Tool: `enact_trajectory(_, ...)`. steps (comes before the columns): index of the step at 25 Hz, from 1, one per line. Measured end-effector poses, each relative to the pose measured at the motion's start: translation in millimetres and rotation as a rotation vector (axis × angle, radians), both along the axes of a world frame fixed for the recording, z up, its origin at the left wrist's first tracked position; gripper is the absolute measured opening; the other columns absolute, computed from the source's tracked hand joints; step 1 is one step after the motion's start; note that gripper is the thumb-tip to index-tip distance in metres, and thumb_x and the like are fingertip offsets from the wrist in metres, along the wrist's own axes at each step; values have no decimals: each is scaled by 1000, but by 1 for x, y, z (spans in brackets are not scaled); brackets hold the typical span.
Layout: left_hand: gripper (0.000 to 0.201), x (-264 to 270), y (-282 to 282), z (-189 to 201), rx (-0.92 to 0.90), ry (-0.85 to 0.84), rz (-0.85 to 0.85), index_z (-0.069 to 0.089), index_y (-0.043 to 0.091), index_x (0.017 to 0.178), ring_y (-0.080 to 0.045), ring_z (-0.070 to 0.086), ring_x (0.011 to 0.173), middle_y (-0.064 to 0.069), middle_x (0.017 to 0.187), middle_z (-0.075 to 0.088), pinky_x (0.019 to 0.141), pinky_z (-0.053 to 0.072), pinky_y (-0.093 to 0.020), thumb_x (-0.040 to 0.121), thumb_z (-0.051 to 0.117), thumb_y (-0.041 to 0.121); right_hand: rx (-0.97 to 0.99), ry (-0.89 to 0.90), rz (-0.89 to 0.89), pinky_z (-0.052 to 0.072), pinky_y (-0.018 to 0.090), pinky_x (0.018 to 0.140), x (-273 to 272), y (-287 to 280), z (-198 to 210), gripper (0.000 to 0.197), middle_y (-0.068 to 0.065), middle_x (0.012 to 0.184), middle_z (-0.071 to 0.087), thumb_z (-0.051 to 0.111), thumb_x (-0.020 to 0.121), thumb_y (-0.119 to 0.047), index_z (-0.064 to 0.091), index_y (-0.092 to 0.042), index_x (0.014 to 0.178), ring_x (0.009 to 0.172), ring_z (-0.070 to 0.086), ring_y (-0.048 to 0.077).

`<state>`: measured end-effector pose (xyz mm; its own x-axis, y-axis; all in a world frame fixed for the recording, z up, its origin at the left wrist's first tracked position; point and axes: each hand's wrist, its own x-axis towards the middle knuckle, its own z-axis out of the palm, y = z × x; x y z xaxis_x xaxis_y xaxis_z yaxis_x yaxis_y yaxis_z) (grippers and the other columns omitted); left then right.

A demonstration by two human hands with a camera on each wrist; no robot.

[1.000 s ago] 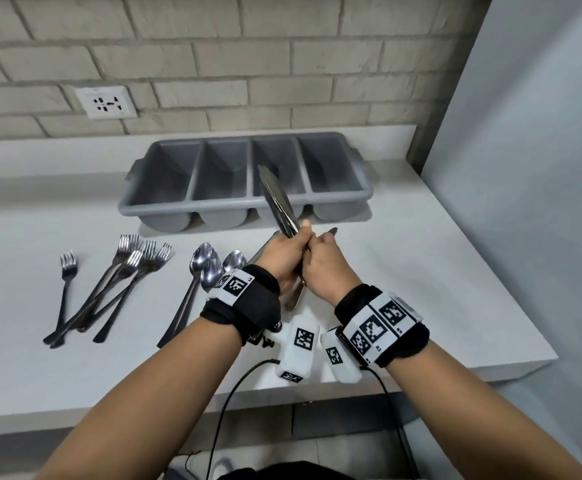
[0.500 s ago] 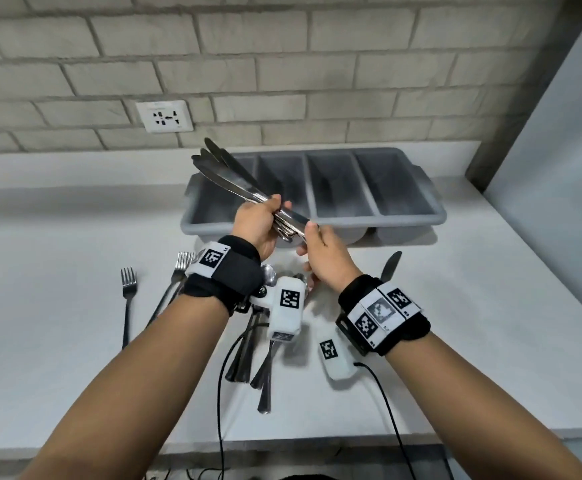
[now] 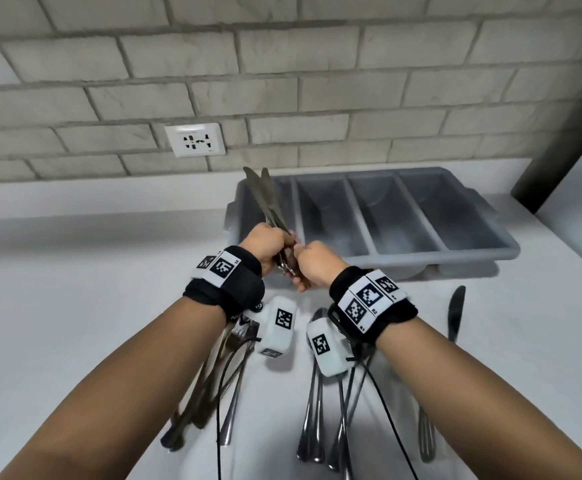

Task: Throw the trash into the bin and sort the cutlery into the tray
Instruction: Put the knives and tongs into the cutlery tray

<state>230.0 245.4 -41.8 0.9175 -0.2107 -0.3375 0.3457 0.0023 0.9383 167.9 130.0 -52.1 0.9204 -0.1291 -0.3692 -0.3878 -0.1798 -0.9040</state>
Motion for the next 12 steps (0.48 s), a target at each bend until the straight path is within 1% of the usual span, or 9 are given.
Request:
enact_trajectory(2, 21, 24, 7, -7, 102, 69, -59, 67, -2, 74, -29, 69, 62, -19, 75, 68, 58, 59, -38, 84, 55, -16, -2, 79, -10, 52, 32, 40, 17, 5, -3, 27, 25, 80, 73, 52, 108, -20, 59, 7, 105, 51, 65, 29)
enact_trajectory(3, 16, 36, 10, -11, 155, 90, -87, 67, -6, 75, -30, 67, 56, -22, 72, 67, 53, 58, -39, 82, 57, -15, -9, 102, -1, 51, 31, 39, 23, 6, -1, 24, 27, 80, 73, 54, 106, -15, 60, 8, 105, 48, 64, 29)
enact_trajectory(5, 8, 56, 12, -19, 228, 113, -108, 65, -12, 77, -28, 56, 41, -20, 59, 59, 44, 51, -35, 77, 58, -14, -70, 127, 16, 50, 28, 40, 38, 9, 1, 19, 26, 77, 73, 54, 103, -7, 65, 9, 99, 46, 62, 26)
enact_trajectory(6, 6, 65, 11, -24, 254, 103, -105, 65, -11, 75, -27, 52, 38, -17, 54, 55, 42, 47, -32, 75, 59, -14, -127, 130, 4, 50, 28, 41, 47, 9, 2, 18, 23, 75, 73, 55, 101, -3, 67, 9, 95, 45, 62, 24)
enact_trajectory(7, 7, 74, 9, -28, 284, 84, -89, 65, -10, 72, -26, 51, 37, -15, 50, 54, 42, 46, -31, 74, 60, -14, -176, 131, -21, 52, 28, 42, 55, 10, 3, 16, 21, 72, 73, 57, 99, -1, 69, 7, 92, 45, 63, 24)
enact_trajectory(8, 9, 81, 9, -34, 318, 67, -70, 66, -7, 69, -26, 53, 39, -15, 50, 56, 44, 49, -33, 75, 62, -13, -222, 134, -31, 55, 30, 44, 64, 10, 2, 14, 19, 70, 73, 59, 98, 0, 69, 5, 90, 45, 65, 24)
enact_trajectory(9, 9, 89, 10, -40, 366, 54, -60, 68, -3, 72, -26, 58, 43, -14, 53, 60, 49, 53, -35, 79, 64, -8, -264, 146, -27, 59, 33, 46, 76, 11, -1, 13, 18, 71, 74, 60, 98, -1, 69, 4, 89, 48, 69, 25)
enact_trajectory(11, 9, 103, 14, -57, 444, 17, -53, 73, 2, 89, -23, 65, 53, -8, 63, 68, 60, 59, -36, 89, 65, 5, -316, 194, 27, 63, 36, 52, 96, 15, -11, 14, 16, 71, 75, 60, 100, -3, 69, 1, 89, 58, 75, 26)
enact_trajectory(12, 14, 107, 16, -65, 476, 6, -62, 74, 2, 98, -20, 66, 55, -5, 67, 69, 62, 60, -35, 91, 64, 9, -359, 190, 19, 63, 35, 54, 104, 19, -17, 14, 14, 70, 75, 59, 100, -3, 69, -1, 90, 64, 77, 27)
